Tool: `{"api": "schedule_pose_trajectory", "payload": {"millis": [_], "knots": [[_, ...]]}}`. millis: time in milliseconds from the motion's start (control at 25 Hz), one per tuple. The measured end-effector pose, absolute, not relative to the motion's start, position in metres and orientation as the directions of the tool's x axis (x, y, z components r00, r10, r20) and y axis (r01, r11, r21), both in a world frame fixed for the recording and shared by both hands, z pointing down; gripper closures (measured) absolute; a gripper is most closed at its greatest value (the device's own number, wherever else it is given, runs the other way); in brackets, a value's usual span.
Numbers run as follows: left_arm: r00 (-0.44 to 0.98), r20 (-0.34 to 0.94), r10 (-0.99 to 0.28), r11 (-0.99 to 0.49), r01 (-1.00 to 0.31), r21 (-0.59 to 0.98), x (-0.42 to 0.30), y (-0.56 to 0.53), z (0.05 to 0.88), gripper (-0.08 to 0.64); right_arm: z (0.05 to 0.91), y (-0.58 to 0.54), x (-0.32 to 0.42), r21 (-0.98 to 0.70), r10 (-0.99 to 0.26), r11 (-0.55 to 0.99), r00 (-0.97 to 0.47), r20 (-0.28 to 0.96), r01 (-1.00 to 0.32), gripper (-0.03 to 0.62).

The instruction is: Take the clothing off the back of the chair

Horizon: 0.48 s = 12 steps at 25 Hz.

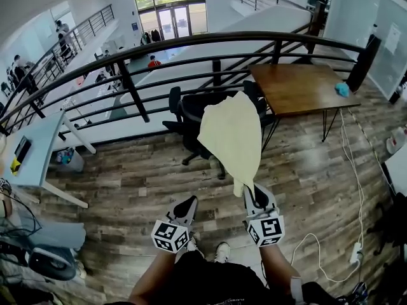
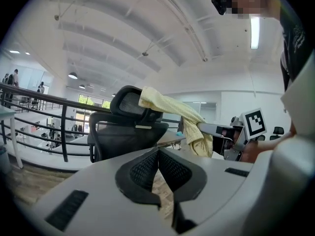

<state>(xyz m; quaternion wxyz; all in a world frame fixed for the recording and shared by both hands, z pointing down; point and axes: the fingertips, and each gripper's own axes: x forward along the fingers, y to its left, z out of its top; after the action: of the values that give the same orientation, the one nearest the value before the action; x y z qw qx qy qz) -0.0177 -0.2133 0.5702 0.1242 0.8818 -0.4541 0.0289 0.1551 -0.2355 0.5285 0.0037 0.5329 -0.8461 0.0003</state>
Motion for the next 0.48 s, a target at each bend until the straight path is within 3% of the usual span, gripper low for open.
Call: {"api": "schedule_pose_trajectory", "payload": {"millis": [480], "knots": [[0.625,0.158,-0.764,-0.597,-0.778,0.195,-0.025,-0.181,0.57,0.548,0.525,-0.19,0.154,0.026,-0.925,0.38,-0.38,0.021,-0.924,0.54]]}}
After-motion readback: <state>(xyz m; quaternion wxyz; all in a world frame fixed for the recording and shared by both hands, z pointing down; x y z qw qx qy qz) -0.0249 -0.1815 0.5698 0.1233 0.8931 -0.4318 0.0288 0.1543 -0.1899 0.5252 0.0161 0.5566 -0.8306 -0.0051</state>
